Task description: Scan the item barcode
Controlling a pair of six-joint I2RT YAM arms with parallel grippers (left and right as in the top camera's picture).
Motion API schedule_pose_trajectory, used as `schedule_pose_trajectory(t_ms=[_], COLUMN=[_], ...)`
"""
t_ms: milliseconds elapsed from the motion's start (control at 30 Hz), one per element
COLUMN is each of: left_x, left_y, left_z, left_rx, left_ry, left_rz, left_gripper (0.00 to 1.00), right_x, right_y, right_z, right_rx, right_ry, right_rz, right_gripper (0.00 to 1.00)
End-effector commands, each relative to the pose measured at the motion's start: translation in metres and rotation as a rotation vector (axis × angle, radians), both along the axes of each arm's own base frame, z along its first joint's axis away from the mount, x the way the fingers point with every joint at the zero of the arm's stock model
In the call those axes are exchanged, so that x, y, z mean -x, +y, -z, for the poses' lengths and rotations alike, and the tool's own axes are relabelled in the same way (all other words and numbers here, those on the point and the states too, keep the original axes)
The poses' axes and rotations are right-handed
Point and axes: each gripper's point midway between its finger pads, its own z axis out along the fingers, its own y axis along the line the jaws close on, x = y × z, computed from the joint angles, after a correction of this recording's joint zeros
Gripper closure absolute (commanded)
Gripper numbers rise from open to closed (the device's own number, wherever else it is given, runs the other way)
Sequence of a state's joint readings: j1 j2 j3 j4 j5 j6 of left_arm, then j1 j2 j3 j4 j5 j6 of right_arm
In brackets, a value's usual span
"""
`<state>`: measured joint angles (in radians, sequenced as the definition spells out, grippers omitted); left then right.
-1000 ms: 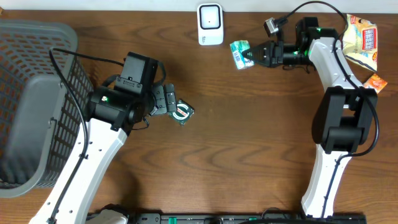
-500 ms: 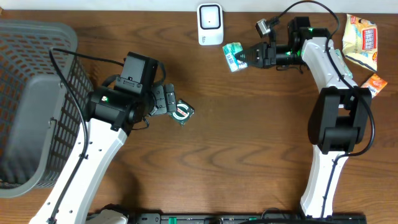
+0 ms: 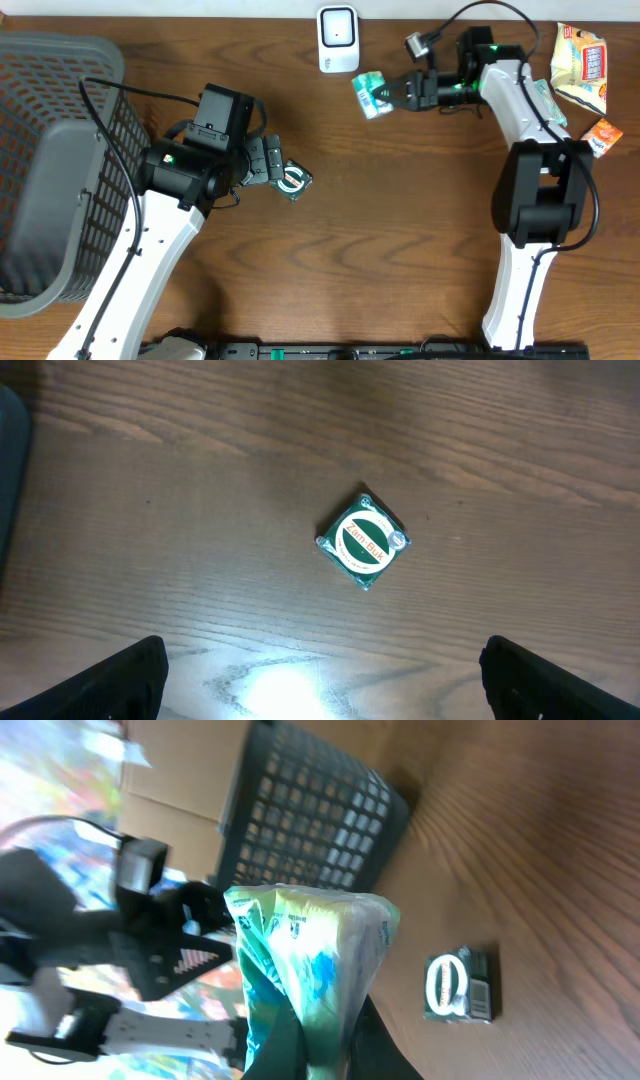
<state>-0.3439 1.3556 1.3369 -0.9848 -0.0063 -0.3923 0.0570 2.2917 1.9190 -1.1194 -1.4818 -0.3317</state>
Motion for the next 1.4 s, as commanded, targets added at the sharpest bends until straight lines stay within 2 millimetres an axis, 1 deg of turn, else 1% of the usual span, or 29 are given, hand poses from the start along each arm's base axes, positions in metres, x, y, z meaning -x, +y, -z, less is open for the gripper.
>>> schedule_pose_trajectory(t_ms=[0,67,133,167,267,333,467,633,667,733,867,900,967,1000,1200,1367], left_x=[-0.002,-0.002,-0.002,-0.002,-0.002,-0.002,-0.002,-0.002,-0.002,-0.002,-0.002,-0.002,-0.002,-0.002,-0.002,-0.002], left_y=[0.001,0.001,0.001,0.001,0.001,0.001,0.001,0.001,0.001,0.001,0.001,0.001,0.001,0.001,0.001,0.001], left_z=[-0.006,-0.006,-0.006,-0.006,-0.006,-0.006,-0.006,-0.006,-0.006,-0.006,-0.006,-0.006,-0.006,-0.006,-0.006,-0.006], left_rx=[-0.005,-0.005,-0.005,-0.005,-0.005,-0.005,-0.005,-0.005,-0.005,-0.005,-0.005,-0.005,-0.005,-0.005,-0.005,-0.005], left_ry=[-0.019,-0.019,-0.019,-0.019,-0.019,-0.019,-0.019,-0.019,-0.019,-0.019,-0.019,-0.019,-0.019,-0.019,-0.019,-0.019], left_rz=[-0.001,-0.001,-0.001,-0.001,-0.001,-0.001,-0.001,-0.001,-0.001,-0.001,-0.001,-0.001,-0.001,-0.001,-0.001,-0.001], left_gripper=[0.02,0.02,0.02,0.02,0.02,0.02,0.02,0.02,0.02,0.02,0.02,0.02,0.02,0.02,0.02,0.02], right_x=[0.007,0.007,0.002,-0.001,-0.008,-0.013,-0.031,-0.057,-0.061,-0.068,-0.078,-0.082,-0.091,-0.096,-0.126,-0.148], right_y=[0.018,0.021,0.017,0.012,0.001,-0.003,-0.009,-0.019,-0.018,-0.01,0.021,0.028,0.034,0.036,0.037,0.041], right_z=[0.023,0.053,0.084,0.1,0.12,0.122,0.112,0.097,0.094,0.086,0.074,0.071,0.064,0.06,0.036,0.019], right_rx=[0.153,0.343,0.557,0.69,0.918,1.02,1.224,1.505,1.545,1.601,1.594,1.584,1.564,1.552,1.497,1.478], right_ry=[-0.024,0.0,0.041,0.046,0.002,-0.033,-0.152,-0.373,-0.425,-0.548,-0.785,-0.828,-0.876,-0.891,-0.964,-1.099], right_rz=[-0.035,-0.027,0.017,0.052,0.096,0.124,0.199,0.319,0.324,0.304,0.198,0.192,0.223,0.248,0.406,0.444], right_gripper=[0.99,0.99,0.99,0.99,0.99,0.99,0.99,0.99,0.99,0.99,0.99,0.99,0.99,0.99,0.99,0.99])
